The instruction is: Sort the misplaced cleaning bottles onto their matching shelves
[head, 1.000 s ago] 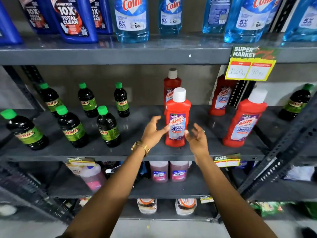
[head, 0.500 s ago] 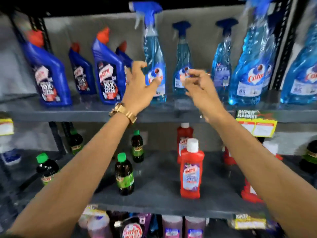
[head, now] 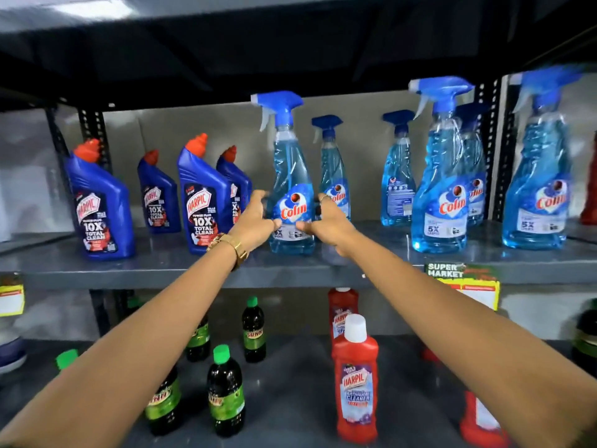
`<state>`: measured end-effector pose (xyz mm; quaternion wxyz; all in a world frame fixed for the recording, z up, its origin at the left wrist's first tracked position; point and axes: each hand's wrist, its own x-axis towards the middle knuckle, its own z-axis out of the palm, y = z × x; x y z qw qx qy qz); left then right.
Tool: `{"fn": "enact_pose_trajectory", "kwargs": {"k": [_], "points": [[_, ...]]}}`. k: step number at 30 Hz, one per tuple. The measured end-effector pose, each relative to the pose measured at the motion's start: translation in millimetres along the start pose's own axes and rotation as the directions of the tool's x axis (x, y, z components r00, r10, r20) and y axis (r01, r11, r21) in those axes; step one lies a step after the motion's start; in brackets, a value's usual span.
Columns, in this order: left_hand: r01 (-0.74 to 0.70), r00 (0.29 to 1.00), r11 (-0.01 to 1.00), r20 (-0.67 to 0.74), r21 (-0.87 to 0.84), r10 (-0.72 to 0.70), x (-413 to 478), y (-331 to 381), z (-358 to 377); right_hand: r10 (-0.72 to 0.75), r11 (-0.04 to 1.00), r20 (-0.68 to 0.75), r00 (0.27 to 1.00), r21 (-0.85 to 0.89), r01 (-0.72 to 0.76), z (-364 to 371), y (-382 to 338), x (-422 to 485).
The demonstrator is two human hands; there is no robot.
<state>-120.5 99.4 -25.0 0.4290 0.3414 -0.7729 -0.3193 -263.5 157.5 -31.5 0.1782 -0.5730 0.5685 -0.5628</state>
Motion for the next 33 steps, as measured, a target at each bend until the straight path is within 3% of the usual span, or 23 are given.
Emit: {"fn": "enact_pose_trajectory", "kwargs": {"k": [13, 28, 31, 33], "points": [[-0.173, 0.985, 0.98, 0.027, 0.103, 0.171, -10, 30, 70, 0.051, 0.999, -0.031, 0.998, -0.008, -0.051, -86, 23, -21], [-0.183, 0.982, 0.98, 0.061, 0.076, 0.178, -15, 34, 71, 0.034, 0.999, -0.085, 0.996, 0.026, -0.031, -79, 23, -35], [-0.24, 0.968, 0.959, 0.106, 0.148, 0.226, -17, 29, 65, -0.074, 0.996, -0.218, 0.973, -0.064, 0.061, -81, 11, -55], [-0.294, 0.954, 0.935, 0.116, 0.198, 0.276, -18, 30, 55, -0.278, 0.958, -0.381, 0.882, -0.038, 0.285, -88, -14, -80]]}}
